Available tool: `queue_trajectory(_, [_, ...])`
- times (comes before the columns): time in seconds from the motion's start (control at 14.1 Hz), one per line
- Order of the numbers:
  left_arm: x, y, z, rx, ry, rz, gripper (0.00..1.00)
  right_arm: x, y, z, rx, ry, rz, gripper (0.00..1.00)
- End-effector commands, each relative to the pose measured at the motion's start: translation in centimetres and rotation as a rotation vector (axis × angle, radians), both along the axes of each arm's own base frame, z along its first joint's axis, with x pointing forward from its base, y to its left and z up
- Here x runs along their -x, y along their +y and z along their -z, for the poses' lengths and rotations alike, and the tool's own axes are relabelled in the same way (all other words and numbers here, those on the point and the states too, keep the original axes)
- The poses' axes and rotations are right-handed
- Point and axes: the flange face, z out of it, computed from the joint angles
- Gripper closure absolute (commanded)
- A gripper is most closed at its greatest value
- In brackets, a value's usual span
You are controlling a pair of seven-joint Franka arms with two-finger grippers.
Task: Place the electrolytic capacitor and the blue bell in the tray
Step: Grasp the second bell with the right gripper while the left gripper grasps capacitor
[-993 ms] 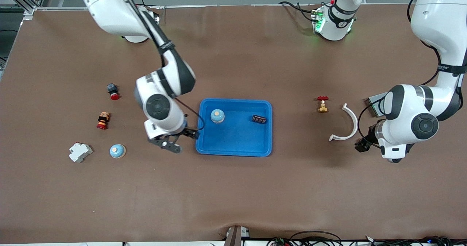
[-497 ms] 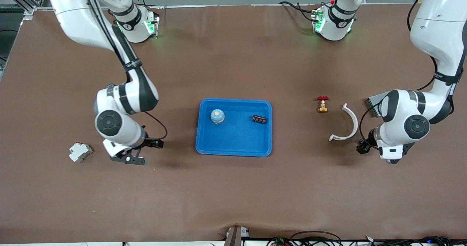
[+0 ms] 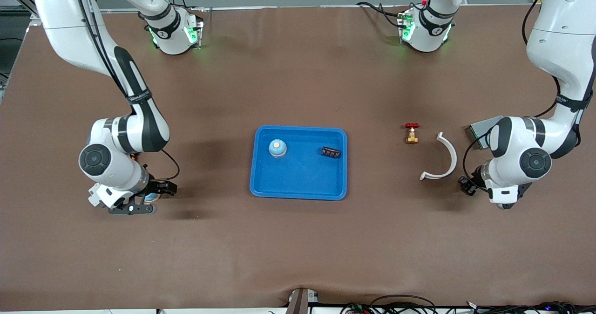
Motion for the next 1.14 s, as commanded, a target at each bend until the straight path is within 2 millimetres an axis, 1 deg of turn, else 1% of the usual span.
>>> queue_trajectory(0.0, [-0.1,-0.2,-0.1,-0.007,-0.015,0.003,1.0,0.2,-1.7,0.0,-0.001,-0.021,-0.066,0.0])
queue_trajectory(0.21, [-0.3,-0.8,-0.1,0.003,-0.02,-0.007,1.0,0.0,-3.6,1.0,0.002,-0.035,-0.102,0.0])
queue_trajectory(0.28, [-0.4,-1.1,-0.5,0.001,-0.026,-0.018,1.0,0.0,-3.9,1.2,0.001,-0.039,-0.109,0.0])
queue_trajectory(0.35, [-0.5,-1.5,-0.8,0.0,-0.03,-0.018,1.0,0.3,-4.0,2.1,0.001,-0.045,-0.115,0.0])
queue_trajectory(0.43, [-0.6,-1.7,-1.5,-0.002,-0.035,-0.016,1.0,0.6,-3.9,2.8,0.0,-0.057,-0.118,0.0])
queue_trajectory(0.5, [-0.8,-2.5,-2.7,0.002,-0.052,-0.009,1.0,0.8,-4.0,3.4,0.0,-0.059,-0.117,0.0])
queue_trajectory(0.64, [-1.3,-5.2,-4.9,0.02,-0.09,-0.017,1.0,1.2,-3.9,4.2,-0.001,-0.054,-0.12,0.0])
queue_trajectory(0.71, [-1.6,-7.1,-6.0,0.034,-0.106,-0.032,1.0,1.3,-3.9,4.5,-0.001,-0.054,-0.123,0.0])
queue_trajectory(0.92, [-2.5,-13.4,-9.1,0.091,-0.158,-0.1,1.0,1.3,-4.6,5.0,0.0,-0.048,-0.131,0.0])
queue_trajectory(0.99, [-2.8,-15.4,-9.8,0.111,-0.172,-0.121,1.0,1.3,-4.6,5.1,0.0,-0.047,-0.133,0.0])
queue_trajectory(1.06, [-2.8,-17.7,-10.1,0.121,-0.18,-0.135,1.0,1.3,-4.7,5.2,0.001,-0.046,-0.146,0.0])
